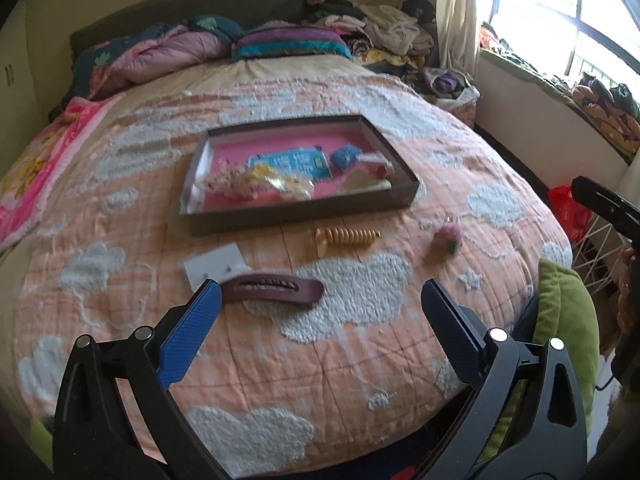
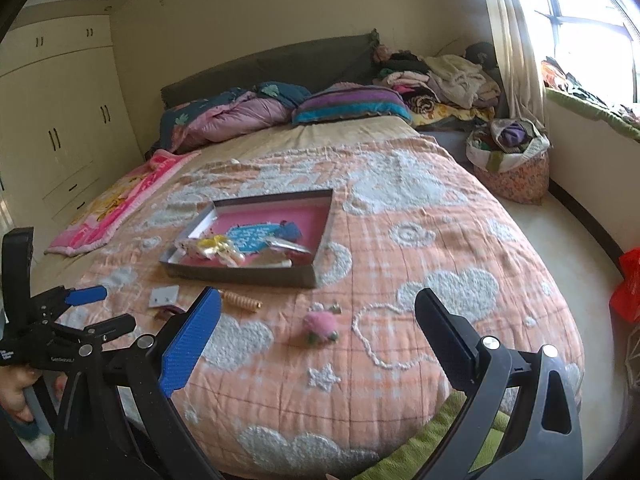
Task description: Organize jewelry
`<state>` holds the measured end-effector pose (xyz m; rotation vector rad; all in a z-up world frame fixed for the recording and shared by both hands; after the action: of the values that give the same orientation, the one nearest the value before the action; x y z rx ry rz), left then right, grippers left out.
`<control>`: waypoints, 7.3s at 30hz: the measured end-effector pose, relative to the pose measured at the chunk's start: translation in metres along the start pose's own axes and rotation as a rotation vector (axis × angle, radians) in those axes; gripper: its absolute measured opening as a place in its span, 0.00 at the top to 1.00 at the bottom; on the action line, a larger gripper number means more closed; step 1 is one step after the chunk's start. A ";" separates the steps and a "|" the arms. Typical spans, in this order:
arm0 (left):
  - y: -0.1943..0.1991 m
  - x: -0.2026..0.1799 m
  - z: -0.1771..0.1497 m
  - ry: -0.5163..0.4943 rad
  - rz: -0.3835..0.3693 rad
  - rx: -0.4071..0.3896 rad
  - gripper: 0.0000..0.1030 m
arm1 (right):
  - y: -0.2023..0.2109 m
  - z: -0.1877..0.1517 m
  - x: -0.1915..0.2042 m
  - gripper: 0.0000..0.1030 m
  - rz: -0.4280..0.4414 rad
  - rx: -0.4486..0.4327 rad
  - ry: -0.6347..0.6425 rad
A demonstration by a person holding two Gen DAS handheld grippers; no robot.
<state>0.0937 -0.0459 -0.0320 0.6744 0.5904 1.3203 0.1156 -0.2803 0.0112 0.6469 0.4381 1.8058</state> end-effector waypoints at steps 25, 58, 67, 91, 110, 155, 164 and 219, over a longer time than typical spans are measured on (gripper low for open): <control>-0.070 0.032 -0.046 0.199 -0.078 0.135 0.09 | -0.118 -0.055 0.001 0.06 -0.008 0.317 0.029; -0.093 0.015 -0.011 0.194 -0.133 0.086 0.94 | -0.070 -0.016 -0.008 0.70 0.157 0.167 -0.198; -0.049 0.006 -0.003 0.144 -0.175 0.037 0.94 | -0.047 -0.008 0.003 0.70 0.155 0.119 -0.154; 0.010 0.024 0.086 0.075 -0.155 -0.144 0.94 | -0.019 0.035 0.027 0.70 0.180 0.011 -0.107; -0.027 0.040 0.133 0.045 -0.173 -0.129 0.94 | -0.065 0.097 0.051 0.70 0.175 -0.002 -0.024; -0.145 0.031 0.102 0.036 -0.214 0.102 0.94 | -0.201 0.063 0.043 0.32 0.078 0.211 0.009; -0.121 0.029 0.109 0.039 -0.208 0.060 0.75 | -0.144 0.077 0.033 0.15 0.066 0.104 -0.025; -0.030 0.113 -0.006 0.143 0.006 0.058 0.09 | -0.079 0.007 0.123 0.09 0.160 0.121 0.210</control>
<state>0.1270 0.0633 -0.0594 0.6324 0.7452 1.3694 0.1495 -0.1388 -0.0030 0.5910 0.6563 2.0210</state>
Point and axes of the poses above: each gripper's, at about its wrist camera, not at the fingertips, and y roughly against the way its jaws point, x to its left, z to its top, the point moved 5 cm from there along -y, roughly the way its jaws point, and after that the axes turned 3 degrees about -y, right-handed, at the moved point
